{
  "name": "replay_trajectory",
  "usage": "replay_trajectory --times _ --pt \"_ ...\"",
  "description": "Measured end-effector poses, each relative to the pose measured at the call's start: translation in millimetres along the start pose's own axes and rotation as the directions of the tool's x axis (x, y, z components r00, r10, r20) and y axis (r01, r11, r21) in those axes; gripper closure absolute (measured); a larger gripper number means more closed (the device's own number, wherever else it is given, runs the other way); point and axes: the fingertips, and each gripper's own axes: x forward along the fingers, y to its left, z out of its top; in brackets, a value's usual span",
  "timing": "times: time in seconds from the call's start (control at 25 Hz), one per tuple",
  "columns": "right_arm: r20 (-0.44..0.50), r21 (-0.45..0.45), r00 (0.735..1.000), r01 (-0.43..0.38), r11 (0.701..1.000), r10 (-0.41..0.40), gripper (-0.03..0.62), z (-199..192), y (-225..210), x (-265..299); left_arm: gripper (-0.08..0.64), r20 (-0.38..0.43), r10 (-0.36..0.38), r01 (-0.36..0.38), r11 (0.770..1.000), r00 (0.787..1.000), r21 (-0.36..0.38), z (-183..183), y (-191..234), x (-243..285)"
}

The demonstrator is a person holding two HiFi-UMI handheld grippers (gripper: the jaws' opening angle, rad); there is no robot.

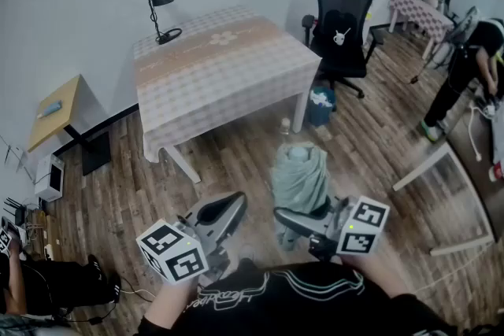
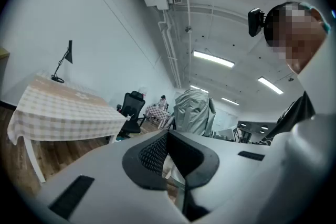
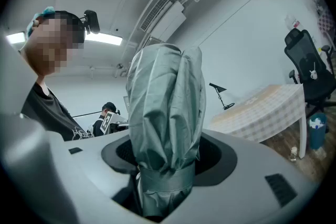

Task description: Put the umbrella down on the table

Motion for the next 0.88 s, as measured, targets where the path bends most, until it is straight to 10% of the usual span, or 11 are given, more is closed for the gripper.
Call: replay_trajectory --times 0.88 --pt "0.082 -0.069 0.994 0.078 0.995 -0.072 0.322 22.3 17.9 -67.0 0.563 0.015 -0.066 0.065 0.996 0.998 0.065 -2.7 -66.6 15.4"
